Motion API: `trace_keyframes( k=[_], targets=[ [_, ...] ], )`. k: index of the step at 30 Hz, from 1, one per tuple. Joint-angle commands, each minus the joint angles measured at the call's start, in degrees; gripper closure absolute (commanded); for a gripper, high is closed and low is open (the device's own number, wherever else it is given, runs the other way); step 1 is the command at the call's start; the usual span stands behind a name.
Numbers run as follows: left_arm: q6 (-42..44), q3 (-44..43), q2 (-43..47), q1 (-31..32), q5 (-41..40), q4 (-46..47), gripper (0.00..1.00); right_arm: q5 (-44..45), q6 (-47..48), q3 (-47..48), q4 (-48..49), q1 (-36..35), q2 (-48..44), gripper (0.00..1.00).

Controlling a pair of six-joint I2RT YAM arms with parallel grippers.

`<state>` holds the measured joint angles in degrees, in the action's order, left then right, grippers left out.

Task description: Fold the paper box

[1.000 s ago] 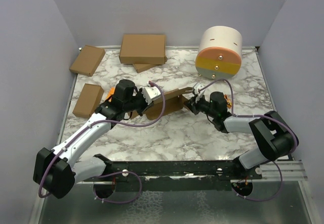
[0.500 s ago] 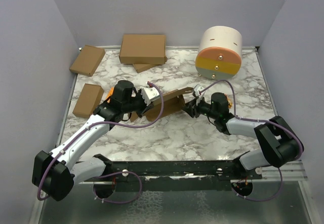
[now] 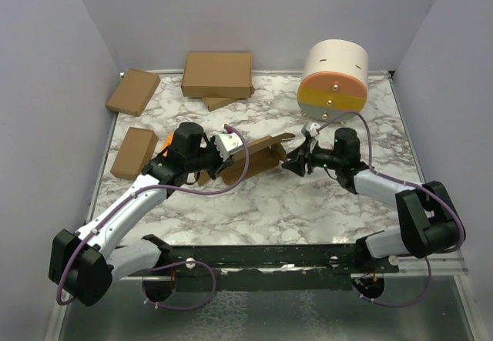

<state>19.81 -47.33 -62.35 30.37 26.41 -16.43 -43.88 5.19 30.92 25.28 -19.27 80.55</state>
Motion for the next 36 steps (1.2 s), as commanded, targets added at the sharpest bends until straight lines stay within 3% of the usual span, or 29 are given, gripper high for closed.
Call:
trace_keyframes(
  k=[1, 4, 8, 12, 16, 19, 21, 27, 36],
  targets=[
    [-0.90, 0.07, 0.82, -0.31, 2.23, -1.75, 1.00, -19.92, 4.52, 2.62, -5.45, 5.49, -0.86, 0.53],
    [-0.93, -0.05, 0.90, -0.31, 2.43, -1.75, 1.00, -28.22, 6.65, 4.43, -8.35, 8.66, -0.56, 0.51],
    [-0.94, 0.02, 0.97, -0.31, 2.53, -1.79, 1.00, -31.70, 8.60, 5.62, -10.36, 11.41, -2.29, 0.51],
    [-0.93, 0.22, 1.30, -0.31, 2.59, -1.77, 1.00, -29.56, 10.74, 7.94, -13.65, 13.28, -4.43, 0.51],
    [-0.57, 0.18, 1.35, -0.29, 2.91, -1.96, 1.00, -19.11, 5.10, 9.35, -10.17, 14.70, -3.37, 0.48],
    [-0.15, 0.13, 1.26, -0.26, 2.90, -2.31, 1.00, -14.92, 6.75, 12.32, -11.78, 15.04, 1.11, 0.30],
    [0.02, 0.04, 1.25, -0.29, 3.05, -2.49, 1.00, -15.83, 11.08, 15.82, -15.29, 15.05, 5.79, 0.24],
    [0.19, -0.47, 0.74, -0.31, 3.04, -2.91, 1.00, -19.04, 21.15, 24.79, -22.62, 15.05, 16.97, 0.21],
    [0.16, -0.91, 0.22, -0.29, 3.18, -2.86, 1.00, -18.34, 24.45, 35.47, -29.81, 14.88, 25.16, 0.25]
  ],
)
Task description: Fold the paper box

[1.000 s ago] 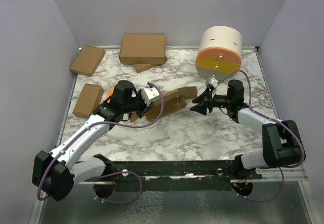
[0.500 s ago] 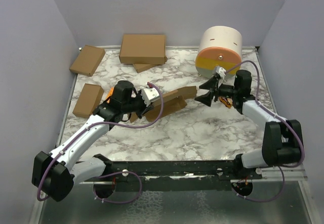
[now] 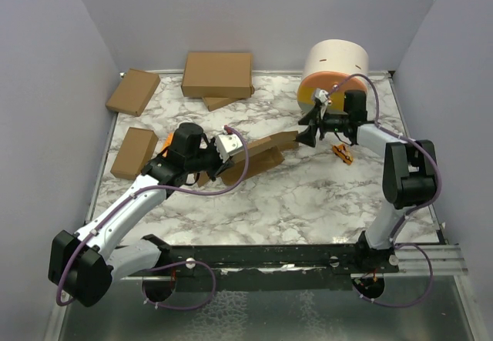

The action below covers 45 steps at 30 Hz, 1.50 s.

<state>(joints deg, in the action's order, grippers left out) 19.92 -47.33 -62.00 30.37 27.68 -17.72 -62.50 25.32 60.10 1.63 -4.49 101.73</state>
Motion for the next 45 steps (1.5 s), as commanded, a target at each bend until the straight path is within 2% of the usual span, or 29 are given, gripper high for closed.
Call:
trace_keyframes(
  k=[1, 9, 11, 13, 17, 19, 21, 28, 36, 45],
  targets=[
    [0.03, -1.04, -0.26, -0.31, 2.01, -1.51, 1.00, 0.54, 4.76, 7.55, -7.58, 0.02, 5.44, 0.26],
    [-0.36, -1.29, -0.49, -0.27, 2.09, -1.37, 1.00, 1.15, 11.31, 13.01, -17.05, -1.63, 9.62, 0.38],
    [-0.53, -1.40, -0.66, -0.28, 2.20, -1.28, 1.00, 1.04, 12.59, 12.98, -18.23, -1.98, 9.67, 0.44],
    [-0.89, -1.64, -0.90, -0.30, 2.08, -1.50, 1.00, 0.76, 13.73, 12.98, -19.30, -2.10, 9.56, 0.55],
    [-2.93, -2.62, -1.49, -0.31, 1.16, -1.96, 1.00, 0.27, 16.67, 11.20, -20.08, -2.16, 7.81, 0.83],
    [-4.56, -3.50, -2.18, -0.29, 0.05, -2.53, 1.00, 0.27, 17.79, 8.95, -19.01, -2.13, 5.94, 0.92],
    [-6.33, -4.46, -2.93, -0.30, -1.39, -3.27, 1.00, 0.74, 17.84, 5.99, -16.52, -2.12, 3.69, 0.96],
    [-11.87, -6.40, -4.38, -0.39, -4.89, -3.63, 1.00, 2.89, 12.00, -4.35, -4.84, -2.15, -4.06, 0.99],
    [-20.89, -4.52, -4.63, -0.28, -6.80, -1.43, 1.00, 8.05, -0.34, -13.63, 9.73, -3.56, -10.51, 0.99],
    [-24.75, -1.45, -2.34, -0.31, -8.18, 1.86, 1.00, 15.58, -11.86, -19.41, 14.86, -8.84, -14.85, 0.99]
  ],
)
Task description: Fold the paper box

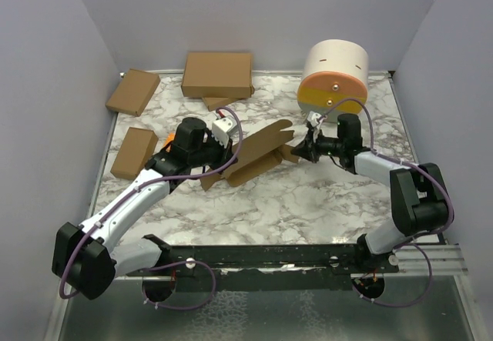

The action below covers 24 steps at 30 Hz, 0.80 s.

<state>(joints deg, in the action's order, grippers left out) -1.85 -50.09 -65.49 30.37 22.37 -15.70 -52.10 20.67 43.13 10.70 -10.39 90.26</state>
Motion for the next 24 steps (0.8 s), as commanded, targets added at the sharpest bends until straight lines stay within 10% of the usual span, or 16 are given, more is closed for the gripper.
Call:
trace_keyframes(
  k=[1, 12, 24],
  targets=[
    [-3.01, 1.31, 1.11, -0.29, -2.74, -0.32, 1.00, 6.34, -8.22, -3.12, 6.29, -3.45, -3.98, 0.99],
    [-3.24, 1.74, 0.99, -0.22, -1.46, -0.03, 1.00, 10.96, -12.63, -4.96, 6.11, -6.66, -6.08, 0.98],
    [0.79, 0.54, 1.25, -0.22, 0.36, -2.65, 1.00, 7.29, -12.29, -0.59, 3.08, -6.92, -1.95, 0.72]
  ],
)
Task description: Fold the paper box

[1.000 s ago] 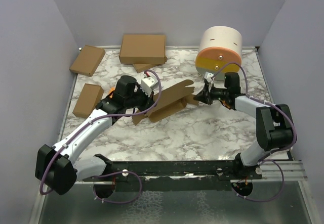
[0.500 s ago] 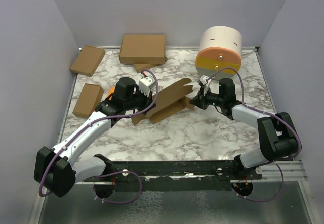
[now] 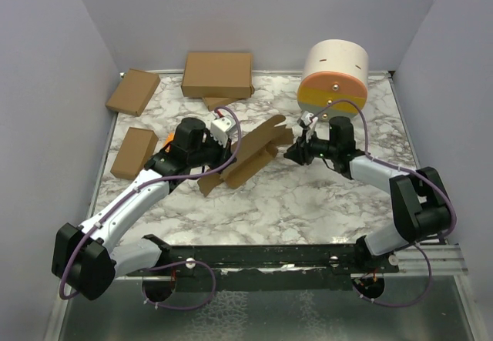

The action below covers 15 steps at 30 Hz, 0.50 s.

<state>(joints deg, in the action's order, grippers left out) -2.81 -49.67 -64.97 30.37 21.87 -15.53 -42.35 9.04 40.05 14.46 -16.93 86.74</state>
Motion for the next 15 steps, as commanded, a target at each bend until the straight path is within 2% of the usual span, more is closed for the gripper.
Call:
trace_keyframes(
  k=[1, 9, 15],
  targets=[
    [2.00, 0.10, 0.72, -0.22, 1.05, -2.76, 1.00, -3.04, -0.62, 2.89, -0.90, -0.39, 2.00, 0.70],
    [3.15, 0.17, 1.11, -0.22, 1.74, -3.17, 1.00, -7.85, 2.50, 6.25, -3.73, 1.68, 2.12, 0.60],
    [4.62, 0.07, 1.64, -0.19, 2.61, -2.81, 1.00, -19.20, 5.53, 10.41, -6.30, 11.50, 1.70, 0.53]
  ],
)
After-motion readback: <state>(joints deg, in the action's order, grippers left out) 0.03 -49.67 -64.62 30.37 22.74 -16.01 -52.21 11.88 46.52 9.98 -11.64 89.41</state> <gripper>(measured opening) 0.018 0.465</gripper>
